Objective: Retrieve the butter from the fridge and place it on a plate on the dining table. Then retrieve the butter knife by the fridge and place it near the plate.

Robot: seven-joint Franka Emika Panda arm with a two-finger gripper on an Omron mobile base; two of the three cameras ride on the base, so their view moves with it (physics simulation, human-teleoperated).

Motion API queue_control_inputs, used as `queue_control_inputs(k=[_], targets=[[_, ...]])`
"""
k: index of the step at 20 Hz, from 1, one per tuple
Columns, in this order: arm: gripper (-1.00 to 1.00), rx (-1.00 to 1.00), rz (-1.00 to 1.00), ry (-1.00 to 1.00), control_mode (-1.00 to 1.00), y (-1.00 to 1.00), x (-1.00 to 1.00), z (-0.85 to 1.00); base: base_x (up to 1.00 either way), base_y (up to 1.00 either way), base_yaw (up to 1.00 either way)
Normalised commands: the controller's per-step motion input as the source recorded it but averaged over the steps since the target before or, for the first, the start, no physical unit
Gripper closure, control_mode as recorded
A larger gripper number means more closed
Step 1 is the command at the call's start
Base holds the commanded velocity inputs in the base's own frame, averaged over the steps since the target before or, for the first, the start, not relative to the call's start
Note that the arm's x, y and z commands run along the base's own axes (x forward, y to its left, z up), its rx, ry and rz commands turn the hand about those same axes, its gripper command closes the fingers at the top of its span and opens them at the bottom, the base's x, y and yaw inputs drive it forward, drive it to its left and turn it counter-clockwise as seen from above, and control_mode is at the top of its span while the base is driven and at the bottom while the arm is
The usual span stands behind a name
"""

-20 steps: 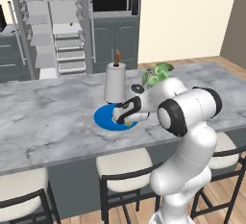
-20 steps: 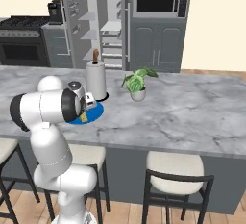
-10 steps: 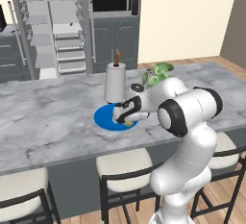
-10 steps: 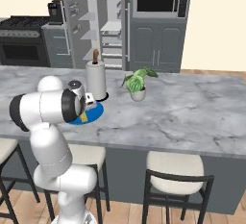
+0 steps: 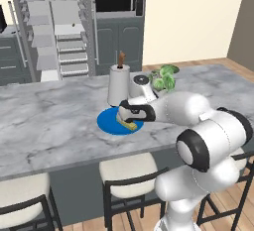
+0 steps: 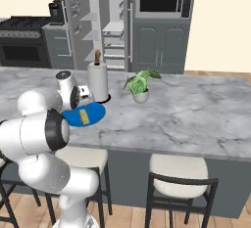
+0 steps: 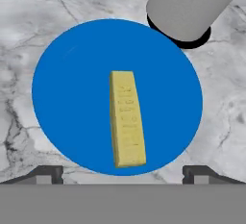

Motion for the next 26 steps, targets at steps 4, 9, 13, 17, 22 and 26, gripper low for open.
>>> queue_control_inputs(k=[4,9,13,17,22,26], targets=[[-1.0,0.0,-0.17,0.12,-1.0,0.0,-0.58,0.83,0.0,0.0,0.0],[-1.0,0.0,-0.38,0.32,-1.0,-0.28,-0.37,0.32,0.0,0.0,0.0],[-1.0,0.0,-0.46,0.36,-1.0,-0.47,-0.45,0.03,0.0,0.0,0.0],[-1.0,0.0,-0.42,0.21,-1.0,-0.49,-0.8,0.0,0.0,0.0,0.0],[-1.0,0.0,-0.38,0.04,-1.0,-0.53,-1.0,0.0,0.0,0.0,0.0],[-1.0,0.0,-0.33,0.0,-1.0,-0.49,-0.93,0.0,0.0,0.0,0.0]])
